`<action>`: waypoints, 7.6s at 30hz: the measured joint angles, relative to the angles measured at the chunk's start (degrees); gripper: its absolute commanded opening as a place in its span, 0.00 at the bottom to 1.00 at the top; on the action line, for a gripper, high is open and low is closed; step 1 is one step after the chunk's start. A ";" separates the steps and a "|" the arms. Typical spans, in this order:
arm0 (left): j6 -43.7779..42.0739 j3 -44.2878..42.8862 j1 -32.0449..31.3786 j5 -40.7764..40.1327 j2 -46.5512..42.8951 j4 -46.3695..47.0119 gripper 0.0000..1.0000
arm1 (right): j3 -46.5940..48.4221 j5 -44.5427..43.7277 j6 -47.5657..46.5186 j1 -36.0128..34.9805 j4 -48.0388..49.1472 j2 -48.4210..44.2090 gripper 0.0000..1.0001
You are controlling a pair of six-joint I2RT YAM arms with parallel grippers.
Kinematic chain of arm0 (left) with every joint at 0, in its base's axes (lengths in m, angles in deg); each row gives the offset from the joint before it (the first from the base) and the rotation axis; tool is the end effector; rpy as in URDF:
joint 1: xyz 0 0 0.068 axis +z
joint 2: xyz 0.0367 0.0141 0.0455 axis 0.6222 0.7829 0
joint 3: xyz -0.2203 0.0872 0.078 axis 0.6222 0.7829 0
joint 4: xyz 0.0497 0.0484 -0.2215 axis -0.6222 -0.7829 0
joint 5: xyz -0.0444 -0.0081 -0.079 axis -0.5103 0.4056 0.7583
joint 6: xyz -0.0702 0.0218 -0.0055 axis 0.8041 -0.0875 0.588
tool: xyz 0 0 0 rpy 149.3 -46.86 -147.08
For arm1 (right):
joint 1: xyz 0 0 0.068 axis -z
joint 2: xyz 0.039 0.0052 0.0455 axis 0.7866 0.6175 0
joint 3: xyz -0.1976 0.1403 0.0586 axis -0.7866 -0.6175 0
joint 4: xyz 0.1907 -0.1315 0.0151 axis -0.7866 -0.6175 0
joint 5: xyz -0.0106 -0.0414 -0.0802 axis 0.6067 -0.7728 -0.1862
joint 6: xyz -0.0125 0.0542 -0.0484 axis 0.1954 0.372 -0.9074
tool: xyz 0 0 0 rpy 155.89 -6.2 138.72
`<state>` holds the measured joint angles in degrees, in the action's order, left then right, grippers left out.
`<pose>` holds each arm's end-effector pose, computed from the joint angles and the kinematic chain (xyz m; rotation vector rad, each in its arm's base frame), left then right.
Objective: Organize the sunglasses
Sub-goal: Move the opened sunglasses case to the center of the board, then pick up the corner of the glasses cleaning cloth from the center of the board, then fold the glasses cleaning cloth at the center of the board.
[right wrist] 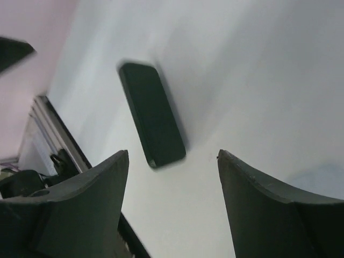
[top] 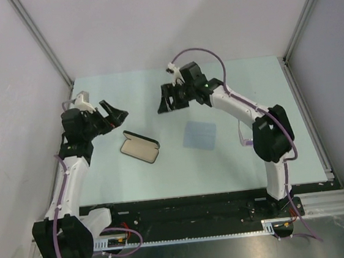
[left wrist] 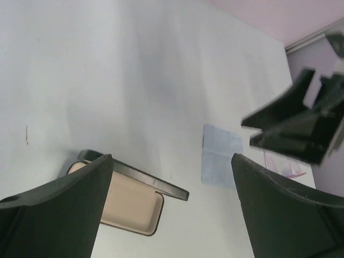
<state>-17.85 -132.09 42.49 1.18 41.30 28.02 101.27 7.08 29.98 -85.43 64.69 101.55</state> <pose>0.2447 -0.0107 0.2884 -0.2276 1.9438 -0.7284 0.3564 0.2730 0.2679 -0.6049 2.2394 1.0574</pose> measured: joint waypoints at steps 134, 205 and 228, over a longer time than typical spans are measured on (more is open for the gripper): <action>-5.11 -45.51 -34.45 -8.52 67.54 -7.48 0.37 | -29.35 -32.20 7.23 13.35 0.59 -4.44 0.38; -8.63 -44.41 -38.47 -16.06 66.47 -8.46 0.00 | -27.52 -32.83 5.38 11.54 1.66 -2.51 0.00; -8.70 -40.19 -38.80 -14.80 62.58 -12.66 0.01 | -27.56 -33.48 5.27 8.59 -6.01 -6.16 0.00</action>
<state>-26.55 -172.28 3.69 -13.62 103.88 15.36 73.71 -26.40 35.25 -76.84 58.68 95.39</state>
